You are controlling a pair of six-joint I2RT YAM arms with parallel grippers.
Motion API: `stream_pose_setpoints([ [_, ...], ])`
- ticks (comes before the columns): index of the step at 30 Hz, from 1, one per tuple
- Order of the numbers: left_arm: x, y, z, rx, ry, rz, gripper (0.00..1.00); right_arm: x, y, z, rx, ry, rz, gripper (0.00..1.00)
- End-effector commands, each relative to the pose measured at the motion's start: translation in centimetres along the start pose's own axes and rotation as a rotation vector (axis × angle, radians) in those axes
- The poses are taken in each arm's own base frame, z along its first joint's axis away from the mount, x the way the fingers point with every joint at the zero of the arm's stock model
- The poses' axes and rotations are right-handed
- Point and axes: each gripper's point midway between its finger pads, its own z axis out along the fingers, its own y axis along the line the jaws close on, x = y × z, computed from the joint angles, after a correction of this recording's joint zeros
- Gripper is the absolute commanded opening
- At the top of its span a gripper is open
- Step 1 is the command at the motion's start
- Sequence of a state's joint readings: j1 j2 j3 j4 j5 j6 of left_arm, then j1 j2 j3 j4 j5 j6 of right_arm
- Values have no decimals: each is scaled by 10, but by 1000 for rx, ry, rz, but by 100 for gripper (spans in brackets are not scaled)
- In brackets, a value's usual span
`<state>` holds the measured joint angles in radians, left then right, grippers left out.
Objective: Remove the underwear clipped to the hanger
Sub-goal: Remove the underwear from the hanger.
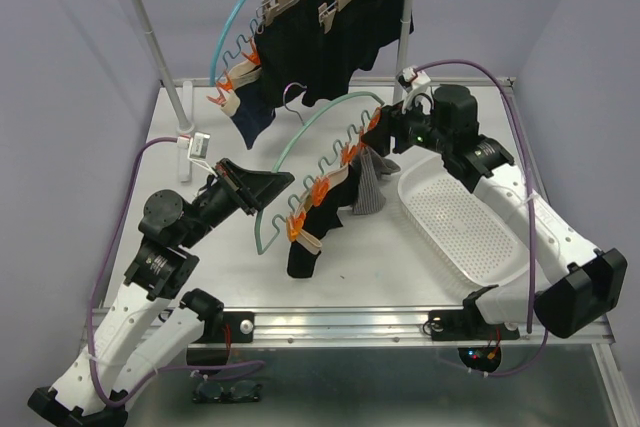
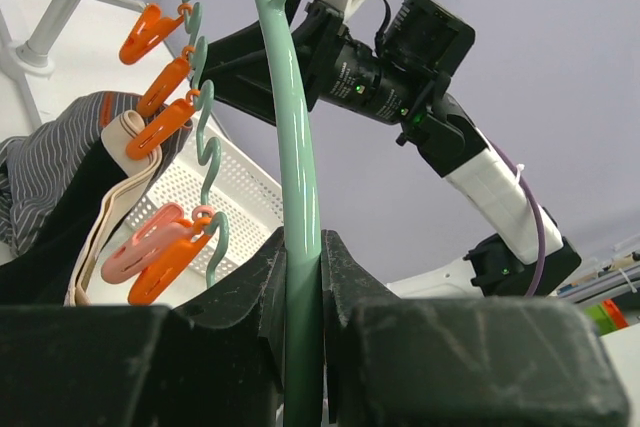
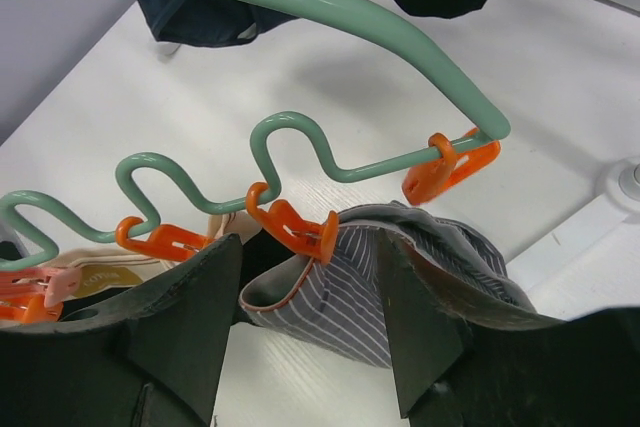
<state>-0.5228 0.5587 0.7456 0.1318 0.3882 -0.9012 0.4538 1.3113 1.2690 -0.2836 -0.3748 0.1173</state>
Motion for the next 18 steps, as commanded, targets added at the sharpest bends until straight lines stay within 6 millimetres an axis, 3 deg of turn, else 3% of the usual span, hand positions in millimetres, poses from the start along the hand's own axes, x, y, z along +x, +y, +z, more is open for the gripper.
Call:
stream_pose_setpoints([
  [1, -23, -39, -6, 141, -92, 50, 0, -35, 18, -14, -42, -104, -24, 64],
  [10, -24, -42, -7, 150, -97, 42, 0, -27, 14, 0, -48, -72, 47, 64],
  [18, -24, -39, -6, 150, -108, 20, 0, -26, -3, 6, 36, -86, 86, 63],
])
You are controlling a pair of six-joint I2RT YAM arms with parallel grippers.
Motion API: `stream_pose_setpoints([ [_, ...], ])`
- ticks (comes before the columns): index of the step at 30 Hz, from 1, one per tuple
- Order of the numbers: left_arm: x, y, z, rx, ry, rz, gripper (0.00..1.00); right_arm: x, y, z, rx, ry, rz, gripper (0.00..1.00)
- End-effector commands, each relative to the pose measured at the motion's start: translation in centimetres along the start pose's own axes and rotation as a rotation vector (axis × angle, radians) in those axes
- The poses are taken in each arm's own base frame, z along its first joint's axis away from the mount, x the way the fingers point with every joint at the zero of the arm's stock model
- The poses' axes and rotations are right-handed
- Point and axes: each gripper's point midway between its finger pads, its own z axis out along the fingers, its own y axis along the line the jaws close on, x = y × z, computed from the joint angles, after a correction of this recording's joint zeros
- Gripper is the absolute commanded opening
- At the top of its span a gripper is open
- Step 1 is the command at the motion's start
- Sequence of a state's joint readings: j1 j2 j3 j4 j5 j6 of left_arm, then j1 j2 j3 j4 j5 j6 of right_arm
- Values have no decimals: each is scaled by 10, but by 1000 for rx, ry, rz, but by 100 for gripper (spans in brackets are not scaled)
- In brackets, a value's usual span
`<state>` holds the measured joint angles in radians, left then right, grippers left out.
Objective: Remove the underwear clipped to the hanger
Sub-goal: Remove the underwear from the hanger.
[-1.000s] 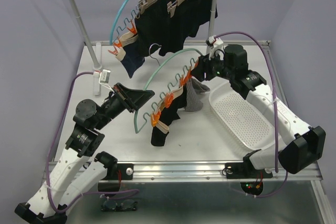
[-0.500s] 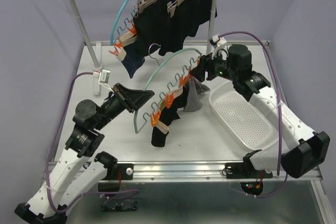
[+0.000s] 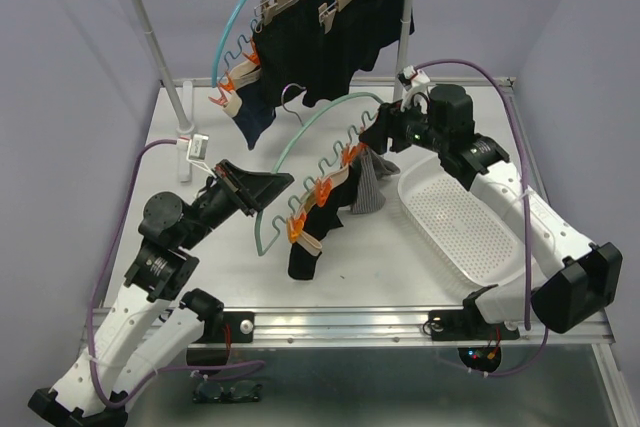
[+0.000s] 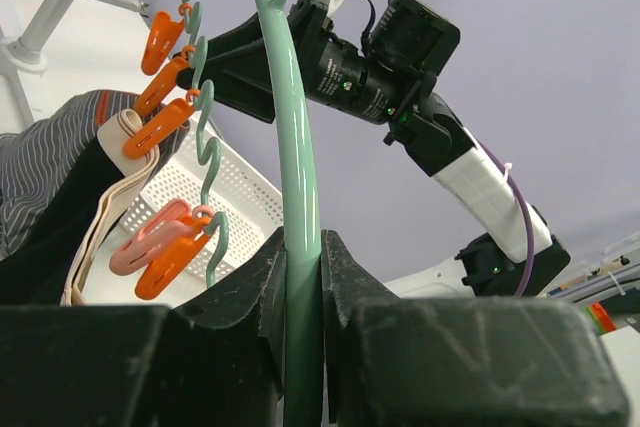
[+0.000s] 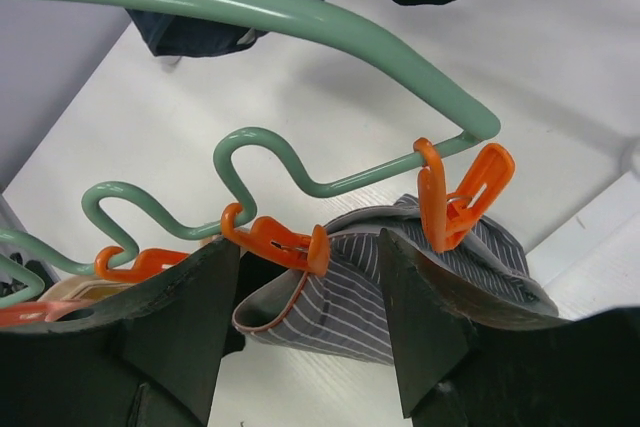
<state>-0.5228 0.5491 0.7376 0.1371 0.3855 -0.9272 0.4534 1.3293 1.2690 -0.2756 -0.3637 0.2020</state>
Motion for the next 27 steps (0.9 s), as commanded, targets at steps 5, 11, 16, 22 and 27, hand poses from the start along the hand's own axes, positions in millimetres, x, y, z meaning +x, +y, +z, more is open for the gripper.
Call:
stream_pose_setpoints([
  [5, -25, -40, -3, 155, -104, 34, 0, -28, 2, 7, 7, -88, 18, 63],
  [11, -24, -39, -3, 160, -108, 16, 0, -34, 3, 12, 2, -95, 11, 62],
  [16, -24, -39, -3, 165, -110, 3, 0, -39, 9, 18, -27, -92, 11, 61],
  [22, -27, -40, -6, 164, -130, -9, 0, -43, 19, 17, -63, -103, -5, 60],
  [27, -30, -36, -7, 154, -163, -45, 0, -43, 25, 12, -92, -114, -26, 61],
])
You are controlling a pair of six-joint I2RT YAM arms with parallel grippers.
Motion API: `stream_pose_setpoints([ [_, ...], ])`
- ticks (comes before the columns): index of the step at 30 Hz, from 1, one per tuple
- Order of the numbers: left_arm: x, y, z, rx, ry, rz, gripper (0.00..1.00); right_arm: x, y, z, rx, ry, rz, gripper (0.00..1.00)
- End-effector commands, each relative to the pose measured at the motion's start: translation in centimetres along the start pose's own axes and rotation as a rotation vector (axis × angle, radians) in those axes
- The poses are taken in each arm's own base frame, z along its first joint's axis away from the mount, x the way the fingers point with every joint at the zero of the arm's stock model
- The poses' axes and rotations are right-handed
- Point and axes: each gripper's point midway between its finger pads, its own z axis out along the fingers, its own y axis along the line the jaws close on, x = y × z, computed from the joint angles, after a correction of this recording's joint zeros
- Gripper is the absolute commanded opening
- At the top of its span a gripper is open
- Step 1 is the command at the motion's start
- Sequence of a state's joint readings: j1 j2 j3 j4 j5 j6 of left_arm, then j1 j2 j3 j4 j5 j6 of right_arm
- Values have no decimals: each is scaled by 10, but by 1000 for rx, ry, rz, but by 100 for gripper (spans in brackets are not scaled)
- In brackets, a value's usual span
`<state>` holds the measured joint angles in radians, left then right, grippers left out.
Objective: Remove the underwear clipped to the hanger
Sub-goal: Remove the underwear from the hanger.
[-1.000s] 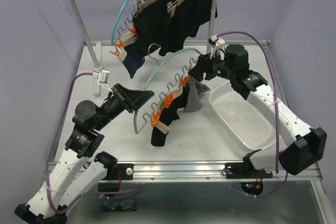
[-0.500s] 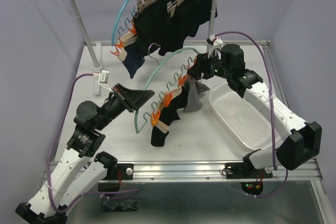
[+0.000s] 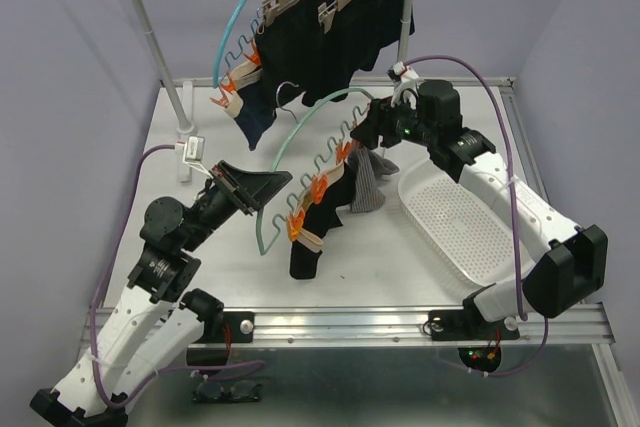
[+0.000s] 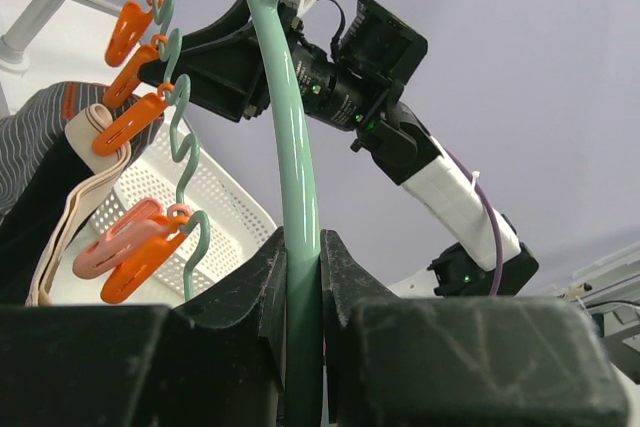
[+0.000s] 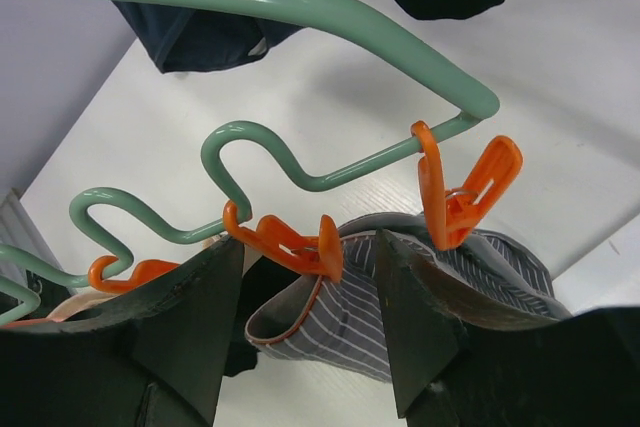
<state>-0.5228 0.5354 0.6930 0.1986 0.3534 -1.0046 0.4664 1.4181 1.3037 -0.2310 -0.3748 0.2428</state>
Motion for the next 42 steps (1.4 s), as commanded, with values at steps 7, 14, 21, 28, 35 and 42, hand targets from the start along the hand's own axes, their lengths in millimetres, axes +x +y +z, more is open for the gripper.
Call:
stream_pose_setpoints([
  [7, -35, -50, -17, 180, -184, -48, 0, -53, 36, -14, -130, -192, -116, 61],
  [14, -40, -56, -25, 200, -215, -80, 0, -45, 43, -14, -188, -187, -160, 62],
  [21, -38, -56, -25, 209, -207, -94, 0, -37, 49, -14, -242, -177, -193, 62],
  [28, -35, -58, -22, 221, -182, -101, 0, -33, 53, -7, -286, -161, -189, 62],
  [35, -30, -62, -20, 238, -146, -97, 0, -22, 59, -4, -362, -153, -248, 65],
  [42, -27, -69, -21, 258, -120, -91, 0, -12, 73, -17, -467, -216, -358, 72],
])
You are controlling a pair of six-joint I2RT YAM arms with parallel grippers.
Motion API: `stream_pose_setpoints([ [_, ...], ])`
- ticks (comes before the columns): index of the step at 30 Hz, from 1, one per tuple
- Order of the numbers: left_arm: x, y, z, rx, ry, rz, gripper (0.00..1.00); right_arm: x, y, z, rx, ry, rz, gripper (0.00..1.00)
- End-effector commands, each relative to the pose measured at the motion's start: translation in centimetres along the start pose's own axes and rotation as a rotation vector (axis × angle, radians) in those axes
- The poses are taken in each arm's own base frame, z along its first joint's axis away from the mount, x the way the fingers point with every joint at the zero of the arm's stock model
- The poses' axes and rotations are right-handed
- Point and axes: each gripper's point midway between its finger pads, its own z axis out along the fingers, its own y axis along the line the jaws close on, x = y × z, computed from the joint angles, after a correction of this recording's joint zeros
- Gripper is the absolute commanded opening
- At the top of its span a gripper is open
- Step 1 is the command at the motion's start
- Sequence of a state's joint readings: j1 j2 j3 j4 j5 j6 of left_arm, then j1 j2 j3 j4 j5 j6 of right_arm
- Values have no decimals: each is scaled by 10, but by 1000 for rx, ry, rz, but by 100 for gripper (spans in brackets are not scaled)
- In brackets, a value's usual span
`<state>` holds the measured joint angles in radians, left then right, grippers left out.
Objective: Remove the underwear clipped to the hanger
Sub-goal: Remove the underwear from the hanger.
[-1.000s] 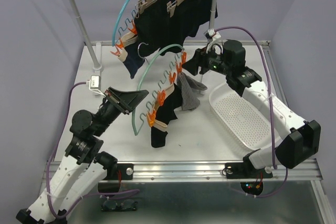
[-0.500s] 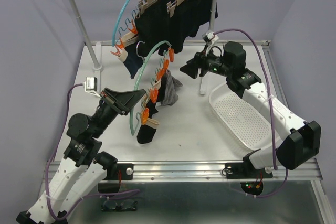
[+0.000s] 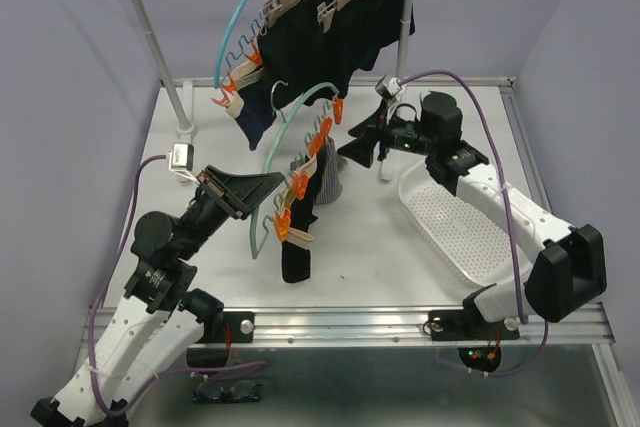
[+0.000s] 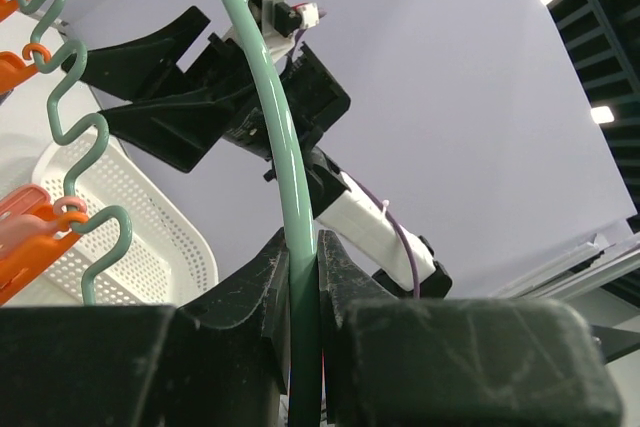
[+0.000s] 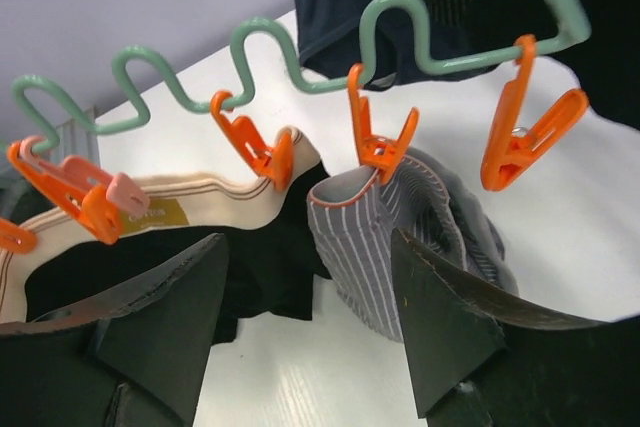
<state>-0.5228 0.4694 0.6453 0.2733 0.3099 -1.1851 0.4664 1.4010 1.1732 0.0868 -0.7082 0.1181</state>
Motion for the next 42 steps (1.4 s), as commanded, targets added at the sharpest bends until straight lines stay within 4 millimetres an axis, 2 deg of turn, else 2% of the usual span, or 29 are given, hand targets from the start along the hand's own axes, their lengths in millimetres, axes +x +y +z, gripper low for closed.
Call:
stream_pose_setpoints([
  [1, -8, -55, -7, 200, -20, 55, 0, -19, 25, -6, -105, -107, -147, 72],
  [9, -6, -60, -6, 216, 3, 48, 0, -15, 8, 2, -43, -132, -140, 71],
  [18, -5, -65, -5, 233, 15, 44, 0, -17, -3, 8, -6, -141, -115, 70],
  [25, -3, -65, -5, 240, 27, 37, 0, -6, -1, 13, -20, -124, -81, 70],
  [29, -2, -66, -5, 248, 29, 30, 0, -8, -2, 17, -21, -130, -66, 70],
  [42, -1, -69, -7, 273, 35, 20, 0, -12, -21, 24, 66, -156, -3, 69],
])
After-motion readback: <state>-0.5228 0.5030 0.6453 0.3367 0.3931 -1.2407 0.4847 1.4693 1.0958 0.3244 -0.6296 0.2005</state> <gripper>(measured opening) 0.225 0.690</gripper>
